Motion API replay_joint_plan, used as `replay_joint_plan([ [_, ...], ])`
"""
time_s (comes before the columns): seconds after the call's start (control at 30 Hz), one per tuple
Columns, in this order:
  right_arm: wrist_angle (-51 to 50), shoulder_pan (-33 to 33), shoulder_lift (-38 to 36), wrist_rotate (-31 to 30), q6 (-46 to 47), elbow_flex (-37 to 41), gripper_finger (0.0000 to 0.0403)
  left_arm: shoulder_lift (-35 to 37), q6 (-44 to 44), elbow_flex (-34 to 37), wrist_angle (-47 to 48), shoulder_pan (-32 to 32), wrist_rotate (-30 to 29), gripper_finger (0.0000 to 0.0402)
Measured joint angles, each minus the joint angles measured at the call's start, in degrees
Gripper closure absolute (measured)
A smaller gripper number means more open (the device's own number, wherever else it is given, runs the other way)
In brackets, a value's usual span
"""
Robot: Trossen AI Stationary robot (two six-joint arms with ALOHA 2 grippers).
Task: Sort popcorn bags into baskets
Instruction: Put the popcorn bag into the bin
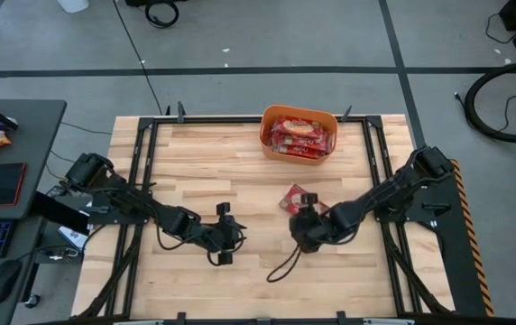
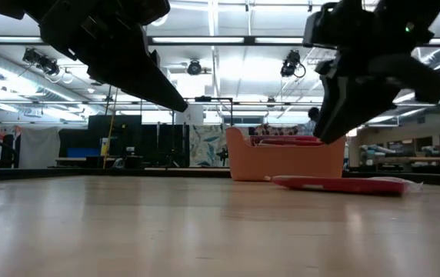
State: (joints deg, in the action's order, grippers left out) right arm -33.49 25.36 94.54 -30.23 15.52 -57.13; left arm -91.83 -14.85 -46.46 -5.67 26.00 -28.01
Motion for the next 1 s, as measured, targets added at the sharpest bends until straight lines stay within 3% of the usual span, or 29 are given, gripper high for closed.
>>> replay_joint_plan([
  [0.17,3.94,0.36,0.00,-3.90,8.26,3.93,0.0272,0.00,0.00,0.00,-0.01,0.00,-0.02,0.0260],
  [0.43,9.63,-1.61,0.00,-1.84,10.28,7.90,0.0220,0.00,0.00,0.00,-0.01,0.00,-0.01,0.0260],
  [0.63,15.13,-1.48,0.00,-3.71,9.64,12.46,0.0189,0.00,0.00,0.00,0.00,0.00,0.00,0.0260],
  [0.83,20.67,-1.49,0.00,-4.82,8.44,17.67,0.0194,0.00,0.00,0.00,0.00,0.00,0.00,0.0260],
  [1.0,22.64,-1.48,-0.14,-5.71,8.46,20.64,0.0225,0.00,0.00,0.00,0.00,0.00,0.00,0.0260],
])
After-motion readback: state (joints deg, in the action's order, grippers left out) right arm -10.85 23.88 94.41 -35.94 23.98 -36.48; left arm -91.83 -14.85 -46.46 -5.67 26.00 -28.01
